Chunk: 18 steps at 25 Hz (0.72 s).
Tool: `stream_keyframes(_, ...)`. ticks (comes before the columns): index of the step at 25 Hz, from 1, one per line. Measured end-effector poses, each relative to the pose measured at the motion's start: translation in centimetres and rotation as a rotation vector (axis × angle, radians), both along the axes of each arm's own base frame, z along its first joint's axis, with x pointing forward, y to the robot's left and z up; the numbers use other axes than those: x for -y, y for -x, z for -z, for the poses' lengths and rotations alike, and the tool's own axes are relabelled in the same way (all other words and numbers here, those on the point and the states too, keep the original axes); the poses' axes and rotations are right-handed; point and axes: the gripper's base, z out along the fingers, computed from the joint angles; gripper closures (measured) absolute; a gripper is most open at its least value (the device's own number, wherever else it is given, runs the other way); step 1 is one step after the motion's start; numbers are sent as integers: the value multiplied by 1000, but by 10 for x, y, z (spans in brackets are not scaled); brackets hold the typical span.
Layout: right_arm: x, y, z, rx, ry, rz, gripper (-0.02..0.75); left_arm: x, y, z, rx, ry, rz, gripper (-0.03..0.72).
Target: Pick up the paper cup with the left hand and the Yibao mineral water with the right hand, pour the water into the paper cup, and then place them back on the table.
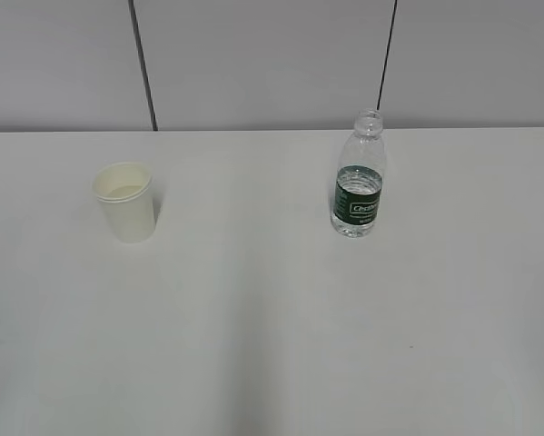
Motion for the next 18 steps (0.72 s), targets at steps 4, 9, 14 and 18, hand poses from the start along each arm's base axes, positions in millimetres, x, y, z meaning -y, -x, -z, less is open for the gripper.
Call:
stream_keyframes(4, 0, 0, 0, 0, 0, 0, 152, 0, 0, 0, 0, 0, 0, 388)
stream_keyframes(9, 0, 0, 0, 0, 0, 0, 152, 0, 0, 0, 0, 0, 0, 415)
stream_keyframes(14, 0, 0, 0, 0, 0, 0, 152, 0, 0, 0, 0, 0, 0, 427)
stream_keyframes(18, 0, 0, 0, 0, 1, 1, 152, 0, 0, 0, 0, 0, 0, 442)
